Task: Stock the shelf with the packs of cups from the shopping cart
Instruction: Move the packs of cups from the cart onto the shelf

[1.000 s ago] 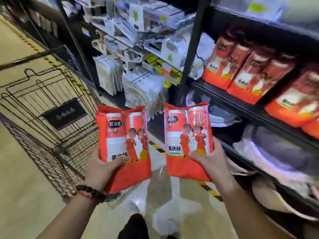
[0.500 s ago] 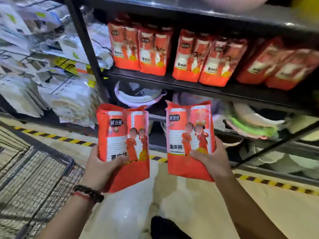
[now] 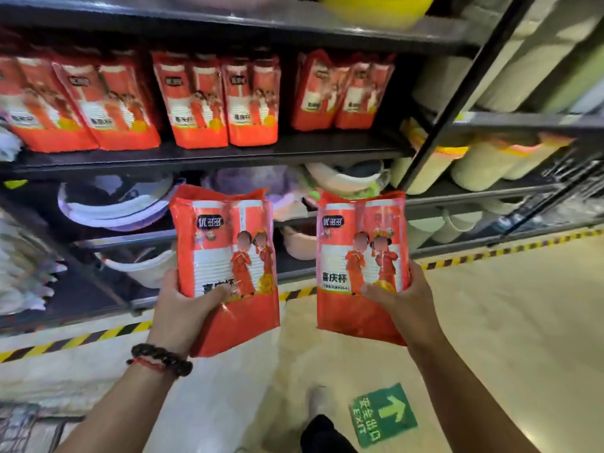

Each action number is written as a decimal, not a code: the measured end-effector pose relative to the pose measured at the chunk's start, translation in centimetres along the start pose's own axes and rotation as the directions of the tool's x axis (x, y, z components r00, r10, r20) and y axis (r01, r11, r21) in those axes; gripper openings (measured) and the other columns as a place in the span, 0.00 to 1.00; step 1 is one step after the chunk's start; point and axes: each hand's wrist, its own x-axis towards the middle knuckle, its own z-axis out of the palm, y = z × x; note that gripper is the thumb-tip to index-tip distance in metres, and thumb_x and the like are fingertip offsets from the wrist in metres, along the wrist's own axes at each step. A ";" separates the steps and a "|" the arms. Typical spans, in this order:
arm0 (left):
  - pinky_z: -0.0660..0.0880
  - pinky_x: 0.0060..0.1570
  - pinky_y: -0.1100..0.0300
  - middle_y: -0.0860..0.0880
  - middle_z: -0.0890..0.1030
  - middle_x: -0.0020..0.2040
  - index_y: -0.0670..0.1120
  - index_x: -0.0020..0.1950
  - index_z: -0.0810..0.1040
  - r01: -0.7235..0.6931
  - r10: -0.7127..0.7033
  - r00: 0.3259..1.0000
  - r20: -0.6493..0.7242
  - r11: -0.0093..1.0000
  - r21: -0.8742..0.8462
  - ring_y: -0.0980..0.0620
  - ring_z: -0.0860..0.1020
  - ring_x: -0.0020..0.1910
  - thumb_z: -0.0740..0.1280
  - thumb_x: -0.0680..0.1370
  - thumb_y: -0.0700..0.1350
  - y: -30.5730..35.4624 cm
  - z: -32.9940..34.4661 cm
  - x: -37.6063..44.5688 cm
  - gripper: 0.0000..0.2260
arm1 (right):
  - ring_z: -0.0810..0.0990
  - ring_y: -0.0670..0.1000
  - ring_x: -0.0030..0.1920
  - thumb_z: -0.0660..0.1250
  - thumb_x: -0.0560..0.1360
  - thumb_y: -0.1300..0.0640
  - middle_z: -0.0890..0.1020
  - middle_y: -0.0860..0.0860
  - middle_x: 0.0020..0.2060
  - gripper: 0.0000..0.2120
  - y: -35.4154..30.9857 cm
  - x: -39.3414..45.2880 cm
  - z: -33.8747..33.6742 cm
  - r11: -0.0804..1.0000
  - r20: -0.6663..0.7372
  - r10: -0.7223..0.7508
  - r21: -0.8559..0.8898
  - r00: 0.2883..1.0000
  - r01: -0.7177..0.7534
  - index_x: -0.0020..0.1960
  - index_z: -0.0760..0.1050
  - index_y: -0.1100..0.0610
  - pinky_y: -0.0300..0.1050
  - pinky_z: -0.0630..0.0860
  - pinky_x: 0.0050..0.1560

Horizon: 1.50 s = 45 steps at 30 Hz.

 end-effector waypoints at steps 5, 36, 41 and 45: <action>0.77 0.40 0.62 0.55 0.84 0.47 0.57 0.54 0.76 -0.030 0.031 0.998 0.047 0.999 -0.012 0.61 0.83 0.41 0.77 0.52 0.57 2.7 6.8 0.2 0.32 | 0.85 0.46 0.49 0.81 0.51 0.41 0.85 0.43 0.51 0.36 1.2 2.2 -5.1 0.999 -0.035 0.005 0.037 0.999 -0.003 0.57 0.73 0.40 0.55 0.84 0.52; 0.77 0.38 0.64 0.54 0.84 0.49 0.55 0.56 0.75 -0.119 0.120 0.993 0.009 0.993 -0.021 0.58 0.84 0.44 0.83 0.58 0.49 7.8 32.7 9.0 0.30 | 0.84 0.47 0.51 0.82 0.54 0.45 0.83 0.43 0.53 0.38 2.0 27.6 -18.7 0.992 0.018 -0.093 0.085 0.996 0.091 0.61 0.71 0.41 0.48 0.82 0.47; 0.78 0.39 0.63 0.55 0.85 0.48 0.57 0.54 0.75 -0.130 0.130 0.991 -0.006 0.989 -0.075 0.58 0.84 0.44 0.80 0.51 0.57 8.4 34.0 15.5 0.33 | 0.82 0.47 0.52 0.83 0.56 0.45 0.82 0.44 0.55 0.42 0.2 33.8 -15.4 0.990 0.046 -0.130 0.056 0.990 0.127 0.66 0.69 0.44 0.48 0.81 0.47; 0.78 0.41 0.64 0.54 0.84 0.51 0.57 0.55 0.74 -0.154 0.153 0.988 -0.013 0.983 -0.100 0.60 0.83 0.45 0.79 0.51 0.57 9.4 34.1 20.7 0.34 | 0.83 0.46 0.51 0.81 0.51 0.40 0.83 0.41 0.53 0.42 -1.6 38.4 -12.6 0.985 0.084 -0.161 0.080 0.983 0.154 0.63 0.70 0.39 0.49 0.82 0.48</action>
